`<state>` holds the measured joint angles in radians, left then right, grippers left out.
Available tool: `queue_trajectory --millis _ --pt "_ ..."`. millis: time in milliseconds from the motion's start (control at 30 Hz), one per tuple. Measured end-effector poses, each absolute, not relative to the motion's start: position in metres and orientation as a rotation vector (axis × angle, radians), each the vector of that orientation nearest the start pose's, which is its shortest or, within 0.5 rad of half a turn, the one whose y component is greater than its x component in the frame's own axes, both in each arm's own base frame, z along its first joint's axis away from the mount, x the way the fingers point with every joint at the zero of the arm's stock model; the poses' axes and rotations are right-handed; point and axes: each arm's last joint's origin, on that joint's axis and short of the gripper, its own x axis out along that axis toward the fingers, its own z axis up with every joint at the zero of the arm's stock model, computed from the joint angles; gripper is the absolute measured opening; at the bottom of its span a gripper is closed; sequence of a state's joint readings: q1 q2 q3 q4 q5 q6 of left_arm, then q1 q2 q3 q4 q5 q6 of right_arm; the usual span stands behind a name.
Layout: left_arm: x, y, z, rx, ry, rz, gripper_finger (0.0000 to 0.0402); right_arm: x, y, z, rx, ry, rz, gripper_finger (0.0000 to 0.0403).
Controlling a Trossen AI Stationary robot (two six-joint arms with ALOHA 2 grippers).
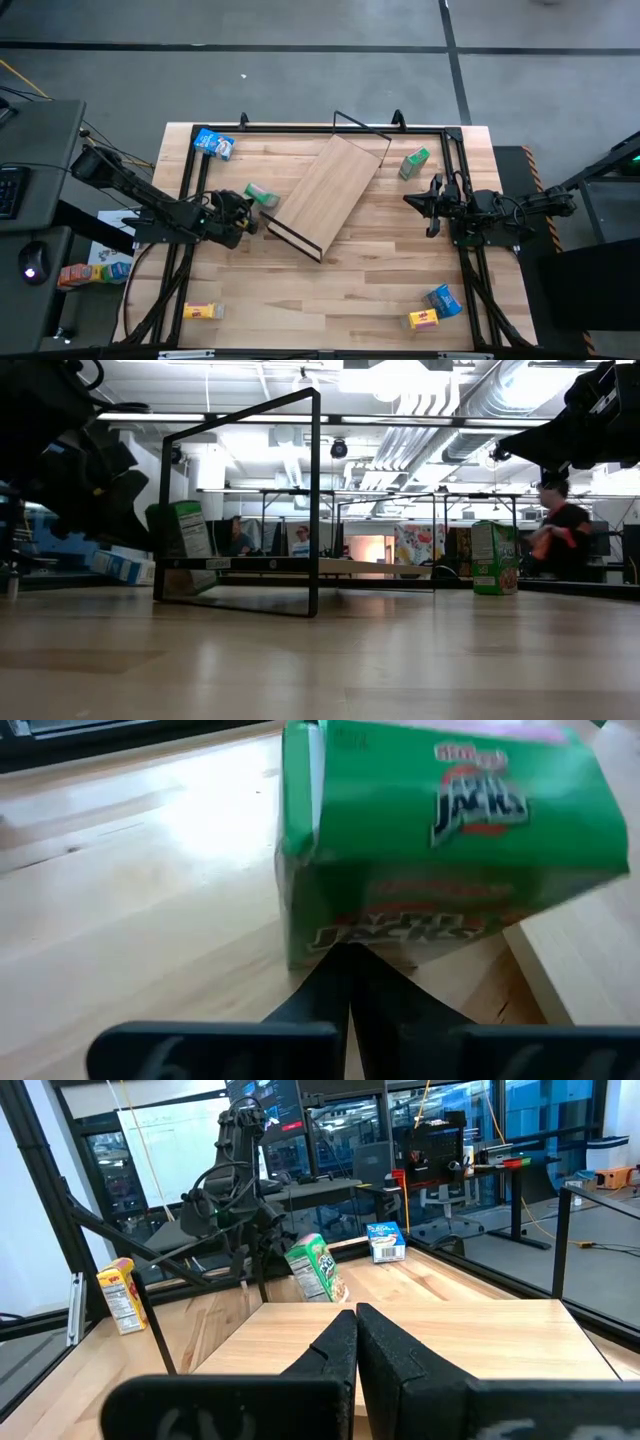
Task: Stack cereal on shelf
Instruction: Put the left green cereal box on the shelf
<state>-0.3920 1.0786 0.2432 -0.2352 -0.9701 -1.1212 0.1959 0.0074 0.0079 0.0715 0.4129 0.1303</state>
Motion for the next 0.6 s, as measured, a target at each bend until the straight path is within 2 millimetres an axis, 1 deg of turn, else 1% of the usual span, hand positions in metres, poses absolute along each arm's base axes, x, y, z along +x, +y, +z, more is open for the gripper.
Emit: queue_trajectory --millis 600 --pt "0.1427 -0.0331 0.1210 -0.323 0.438 0.870 0.0000 0.0954 0.0071 0.1724 0.151 -0.083 -0.212 0.0000"
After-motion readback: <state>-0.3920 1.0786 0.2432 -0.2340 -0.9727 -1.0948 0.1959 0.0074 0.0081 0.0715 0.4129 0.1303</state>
